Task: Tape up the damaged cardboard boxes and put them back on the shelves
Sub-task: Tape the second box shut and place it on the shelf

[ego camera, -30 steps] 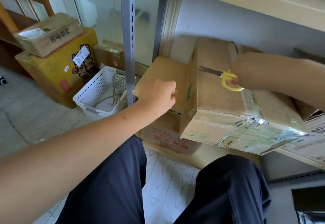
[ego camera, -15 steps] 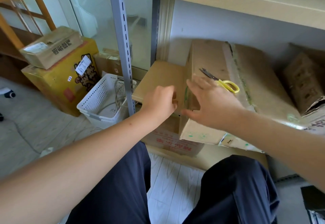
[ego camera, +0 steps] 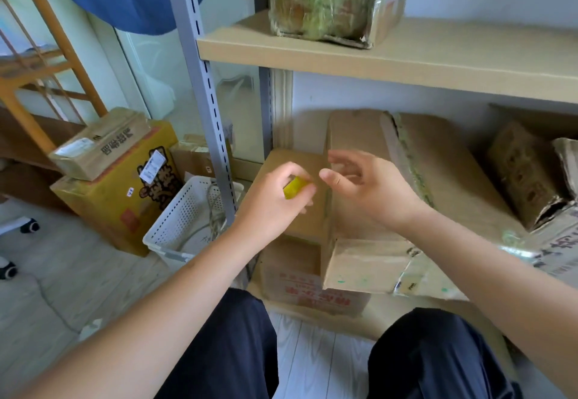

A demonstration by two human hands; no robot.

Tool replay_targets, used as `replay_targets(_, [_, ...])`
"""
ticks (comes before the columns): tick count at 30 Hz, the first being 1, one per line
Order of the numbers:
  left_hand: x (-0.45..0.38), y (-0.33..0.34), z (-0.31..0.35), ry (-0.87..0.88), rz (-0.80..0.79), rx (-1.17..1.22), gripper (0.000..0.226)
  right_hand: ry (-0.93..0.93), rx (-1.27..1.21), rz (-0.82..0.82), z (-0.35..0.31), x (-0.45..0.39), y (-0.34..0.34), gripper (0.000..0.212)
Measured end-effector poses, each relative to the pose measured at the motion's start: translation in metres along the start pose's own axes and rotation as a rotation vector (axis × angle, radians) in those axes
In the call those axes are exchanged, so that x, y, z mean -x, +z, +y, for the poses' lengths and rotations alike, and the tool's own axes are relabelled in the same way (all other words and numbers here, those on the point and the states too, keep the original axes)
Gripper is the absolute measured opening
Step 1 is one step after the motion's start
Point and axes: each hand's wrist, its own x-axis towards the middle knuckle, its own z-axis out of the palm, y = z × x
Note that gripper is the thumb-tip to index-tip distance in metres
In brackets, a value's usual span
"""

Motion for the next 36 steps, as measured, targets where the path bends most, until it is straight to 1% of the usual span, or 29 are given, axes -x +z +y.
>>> replay_targets(2, [-0.005,-0.004,0.021,0.012,-0.080,0.186,0.011,-0.063,-0.068,-0.006,-0.010,-0.004,-0.013,0.052])
replay_targets(4, [-0.010,-0.006,0.040,0.021,-0.121,0.318,0.023,-0.102,-0.056,0.043,-0.019,-0.004,-0.026,0.041])
replay_targets(7, [-0.016,-0.004,0.066,0.028,-0.151,0.414,0.034,-0.142,0.061,0.239,-0.030,-0.005,-0.049,0.013])
replay_targets(9, [-0.020,0.003,0.082,0.004,-0.158,0.522,0.037,-0.105,0.127,0.337,-0.038,-0.005,-0.067,0.002])
replay_targets(12, [-0.027,0.017,0.116,-0.048,-0.179,0.706,0.034,-0.101,0.340,0.378,-0.045,-0.006,-0.096,0.006])
replay_targets(14, [-0.035,0.029,0.139,-0.100,-0.141,0.649,0.035,-0.113,0.432,0.396,-0.049,-0.009,-0.116,0.008])
replay_targets(16, [-0.044,0.043,0.160,-0.149,-0.094,0.633,0.033,-0.099,0.422,0.416,-0.049,-0.014,-0.137,0.009])
replay_targets(19, [-0.055,0.053,0.183,-0.260,-0.071,0.734,0.025,-0.086,0.336,0.410,-0.048,-0.025,-0.159,0.008])
replay_targets(21, [-0.058,0.052,0.188,-0.339,-0.091,0.752,0.019,-0.090,0.320,0.379,-0.045,-0.029,-0.167,0.006])
replay_targets(24, [-0.056,0.043,0.188,-0.446,-0.182,0.786,0.006,-0.102,0.319,0.377,-0.040,-0.038,-0.175,0.006])
replay_targets(26, [-0.058,0.044,0.186,-0.446,-0.203,0.819,0.011,-0.078,0.326,0.354,-0.039,-0.046,-0.180,0.007])
replay_targets(30, [-0.067,0.058,0.181,-0.402,-0.109,0.799,0.016,-0.041,0.343,0.265,-0.040,-0.058,-0.184,0.002])
replay_targets(32, [-0.070,0.063,0.177,-0.400,-0.096,0.791,0.017,-0.035,0.355,0.261,-0.037,-0.059,-0.179,0.003])
replay_targets(34, [-0.073,0.067,0.173,-0.393,-0.093,0.791,0.016,-0.040,0.383,0.291,-0.033,-0.060,-0.172,0.004])
replay_targets(35, [-0.075,0.068,0.170,-0.380,-0.097,0.771,0.017,-0.048,0.438,0.308,-0.033,-0.061,-0.171,0.007])
replay_targets(36, [-0.076,0.068,0.169,-0.359,-0.103,0.741,0.019,-0.039,0.536,0.323,-0.030,-0.063,-0.173,0.028])
